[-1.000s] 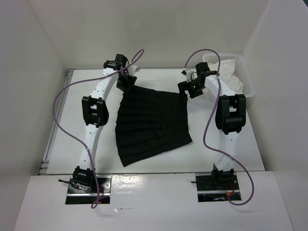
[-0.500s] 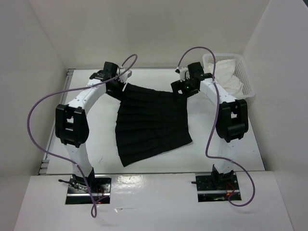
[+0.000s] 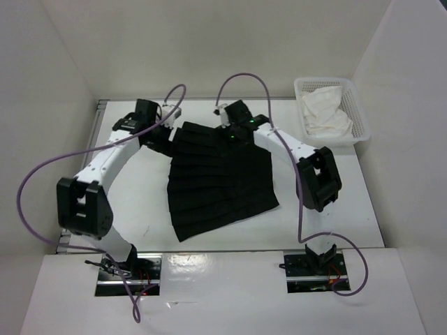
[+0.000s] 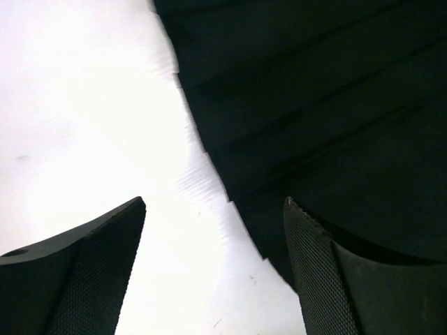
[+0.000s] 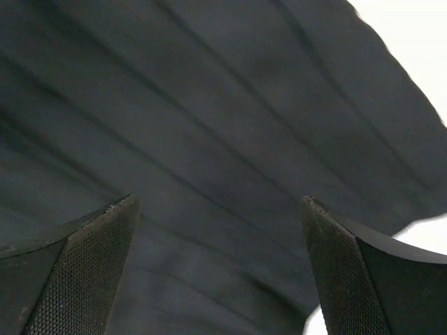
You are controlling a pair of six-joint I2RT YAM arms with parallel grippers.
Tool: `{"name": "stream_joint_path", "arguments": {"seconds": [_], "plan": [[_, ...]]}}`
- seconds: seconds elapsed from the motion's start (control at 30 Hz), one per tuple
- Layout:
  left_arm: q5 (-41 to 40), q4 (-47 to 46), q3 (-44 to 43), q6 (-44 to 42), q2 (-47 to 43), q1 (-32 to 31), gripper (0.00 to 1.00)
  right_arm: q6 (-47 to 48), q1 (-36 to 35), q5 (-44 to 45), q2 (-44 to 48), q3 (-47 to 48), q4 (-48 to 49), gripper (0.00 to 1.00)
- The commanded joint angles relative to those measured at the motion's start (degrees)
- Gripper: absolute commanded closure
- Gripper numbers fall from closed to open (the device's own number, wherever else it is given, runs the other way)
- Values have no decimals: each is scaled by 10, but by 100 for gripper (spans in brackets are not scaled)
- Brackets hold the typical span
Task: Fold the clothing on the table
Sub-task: Fold the skirt
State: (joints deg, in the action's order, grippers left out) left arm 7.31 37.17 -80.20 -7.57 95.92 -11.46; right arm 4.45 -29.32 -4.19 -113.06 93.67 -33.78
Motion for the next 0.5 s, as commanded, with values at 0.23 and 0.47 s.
{"name": "stream_joint_path", "arguments": {"seconds": [0.23,0.47], "plan": [[16,-27,93,12,-143,108,0,-154,-80,124,-99,109,-20,1],[54,-45,125,6,-155,153,0,-182,-75,152,-147,157,-20,1]]}}
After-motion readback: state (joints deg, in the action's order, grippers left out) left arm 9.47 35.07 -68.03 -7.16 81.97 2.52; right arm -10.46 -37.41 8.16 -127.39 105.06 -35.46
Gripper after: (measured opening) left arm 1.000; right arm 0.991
